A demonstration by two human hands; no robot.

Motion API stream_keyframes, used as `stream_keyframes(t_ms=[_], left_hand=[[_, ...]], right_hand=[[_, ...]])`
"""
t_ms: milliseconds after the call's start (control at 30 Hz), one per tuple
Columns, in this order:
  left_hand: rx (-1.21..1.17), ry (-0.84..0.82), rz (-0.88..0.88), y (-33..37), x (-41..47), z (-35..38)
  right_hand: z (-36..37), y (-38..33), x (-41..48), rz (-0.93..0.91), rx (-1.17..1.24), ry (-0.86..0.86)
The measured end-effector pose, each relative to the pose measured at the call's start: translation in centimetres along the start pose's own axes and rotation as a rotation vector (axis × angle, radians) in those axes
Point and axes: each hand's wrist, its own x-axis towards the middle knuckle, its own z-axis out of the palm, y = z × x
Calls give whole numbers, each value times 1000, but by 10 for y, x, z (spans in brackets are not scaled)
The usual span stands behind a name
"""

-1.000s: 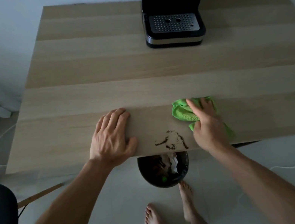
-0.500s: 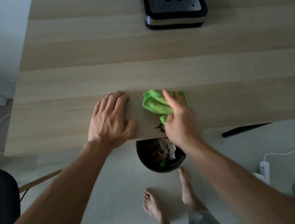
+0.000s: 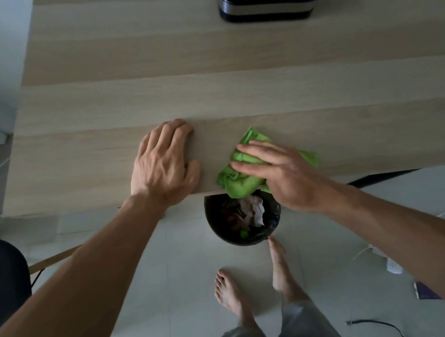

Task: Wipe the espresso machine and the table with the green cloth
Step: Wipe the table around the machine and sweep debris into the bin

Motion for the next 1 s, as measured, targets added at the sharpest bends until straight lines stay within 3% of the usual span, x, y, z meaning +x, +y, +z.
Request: stream_keyframes(t_ms=[100,200,400,633,800,1000], left_hand=[[45,-14,10,0,1,1],[71,-30,22,0,2,3],[68,-27,16,-1,2,4],[50,-16,-1,1,2,2],[45,-21,0,1,1,1],[34,-26,-1,2,1,-2]], right_hand=[[-14,2,0,117,82,72],[-13,9,0,234,-1,140],[4,-1,-21,204,-151,121],[-8,-1,-5,263,-13,183],[7,-11,5,62,-159,66],[8,-7,-24,-28,-227,96]])
